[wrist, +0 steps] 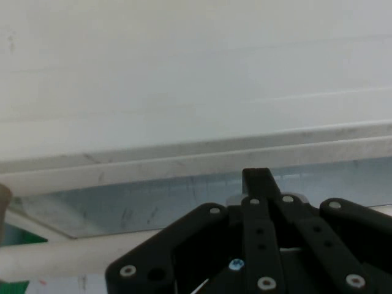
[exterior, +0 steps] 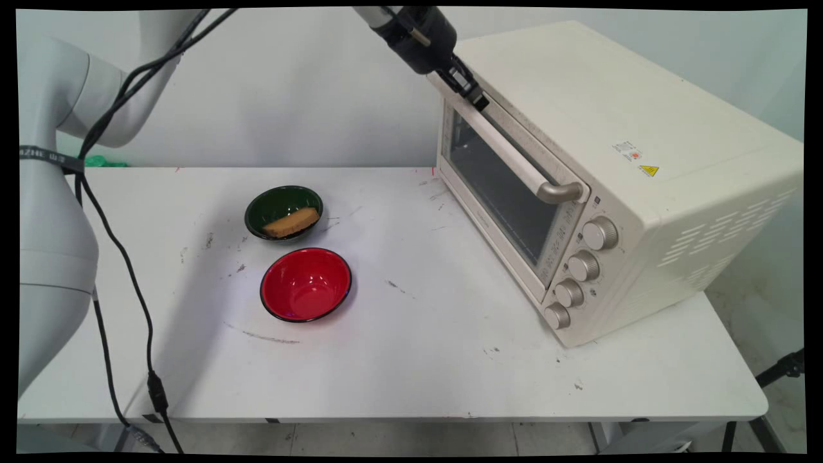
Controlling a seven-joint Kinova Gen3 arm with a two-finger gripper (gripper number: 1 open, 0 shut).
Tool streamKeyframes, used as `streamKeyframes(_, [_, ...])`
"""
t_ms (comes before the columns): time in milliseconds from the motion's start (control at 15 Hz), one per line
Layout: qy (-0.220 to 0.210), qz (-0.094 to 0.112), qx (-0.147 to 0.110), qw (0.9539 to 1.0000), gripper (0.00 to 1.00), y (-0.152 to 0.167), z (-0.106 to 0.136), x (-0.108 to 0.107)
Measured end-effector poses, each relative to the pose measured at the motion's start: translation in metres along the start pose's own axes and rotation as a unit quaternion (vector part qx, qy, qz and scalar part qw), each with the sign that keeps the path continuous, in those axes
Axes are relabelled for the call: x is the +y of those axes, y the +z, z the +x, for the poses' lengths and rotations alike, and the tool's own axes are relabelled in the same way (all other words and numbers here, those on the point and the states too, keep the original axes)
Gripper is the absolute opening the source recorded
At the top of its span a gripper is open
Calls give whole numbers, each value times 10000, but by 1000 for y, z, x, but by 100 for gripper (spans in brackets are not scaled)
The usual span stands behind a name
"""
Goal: Open the oven
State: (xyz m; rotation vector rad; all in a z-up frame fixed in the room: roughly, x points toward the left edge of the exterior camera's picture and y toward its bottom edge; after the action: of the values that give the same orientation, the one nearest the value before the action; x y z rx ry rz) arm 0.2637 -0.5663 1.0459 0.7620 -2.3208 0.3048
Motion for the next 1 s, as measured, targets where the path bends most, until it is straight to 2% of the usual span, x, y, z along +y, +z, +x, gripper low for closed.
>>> streamKeyframes(467, [-79,2,-232,9997,0,-8,-31,10])
streamKeyframes(1000, [90,-6,-256,9996,0,-41,-97,28])
